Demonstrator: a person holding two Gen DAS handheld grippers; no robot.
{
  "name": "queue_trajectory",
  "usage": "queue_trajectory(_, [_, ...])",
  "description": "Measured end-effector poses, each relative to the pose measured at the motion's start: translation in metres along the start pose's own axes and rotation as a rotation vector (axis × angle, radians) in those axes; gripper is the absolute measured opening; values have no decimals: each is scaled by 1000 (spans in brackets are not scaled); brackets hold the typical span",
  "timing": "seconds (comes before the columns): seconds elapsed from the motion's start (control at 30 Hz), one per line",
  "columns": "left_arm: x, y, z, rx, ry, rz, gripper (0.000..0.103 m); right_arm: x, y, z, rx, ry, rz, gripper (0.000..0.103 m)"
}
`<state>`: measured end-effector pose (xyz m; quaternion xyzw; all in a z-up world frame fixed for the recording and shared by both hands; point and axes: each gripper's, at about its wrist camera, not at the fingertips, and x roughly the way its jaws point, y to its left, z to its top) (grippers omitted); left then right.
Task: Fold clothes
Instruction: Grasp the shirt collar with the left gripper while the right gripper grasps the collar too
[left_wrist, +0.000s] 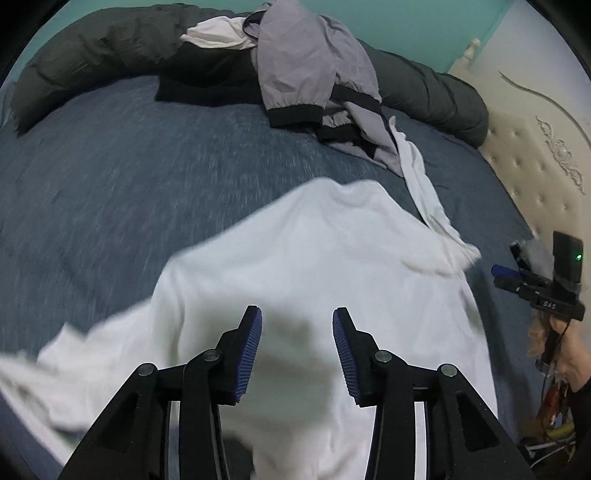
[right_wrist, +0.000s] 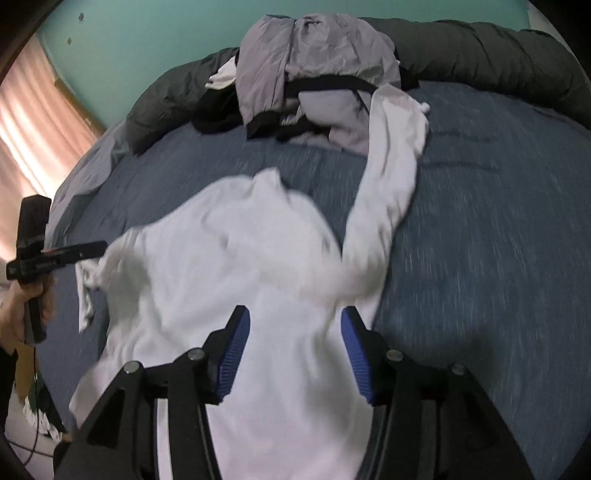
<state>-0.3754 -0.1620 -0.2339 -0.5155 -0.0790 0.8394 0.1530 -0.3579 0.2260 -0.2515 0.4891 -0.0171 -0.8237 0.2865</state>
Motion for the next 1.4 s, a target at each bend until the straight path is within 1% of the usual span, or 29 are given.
queue_trajectory(0.07, [16,2,15,-1,5,3,46,13,-1,18,-5,-7,-2,52])
queue_trajectory(0.2, [45,6,41,2,16,14,46,43,-4,47,-20,8,-33,52])
queue_trajectory(0.33, [69,8,60,13,20,20,46,76,-8,66,-31,45,-60,52])
queue_trajectory(0.5, [97,13,78,12,35,17,46,103,-11,75,-31,79,-74,52])
queue_trajectory(0.67, [121,17,82,18,68,18,47,121,-13,78,-40,108,-70,52])
queue_trajectory(0.73, [121,16,79,33,74,14,46,123,-12,76,-47,98,-72,52])
queue_trajectory(0.77, [121,15,77,40,76,13,42,123,-10,74,-52,91,-71,52])
queue_trajectory(0.83, [120,14,74,55,82,9,2,122,-7,70,-64,76,-65,52])
queue_trajectory(0.93, [118,13,69,75,84,5,1,115,1,63,-86,42,-51,52])
queue_trajectory(1.03, [101,14,62,72,46,-1,1,106,12,53,-148,15,-46,52])
queue_trajectory(1.13, [86,17,53,67,19,-9,1,105,22,41,-201,35,-6,42])
queue_trajectory(1.17, [82,16,50,70,15,-7,1,106,25,38,-217,47,0,36])
queue_trajectory(1.2, [78,16,46,72,11,-5,1,106,29,35,-240,53,-6,25])
queue_trajectory(1.27, [71,17,40,74,8,-10,1,105,34,32,-263,53,-4,24])
queue_trajectory(1.33, [66,17,35,78,8,-16,1,103,39,28,-271,66,18,24])
queue_trajectory(1.4, [61,16,29,89,9,-20,1,97,41,28,-277,48,4,24])
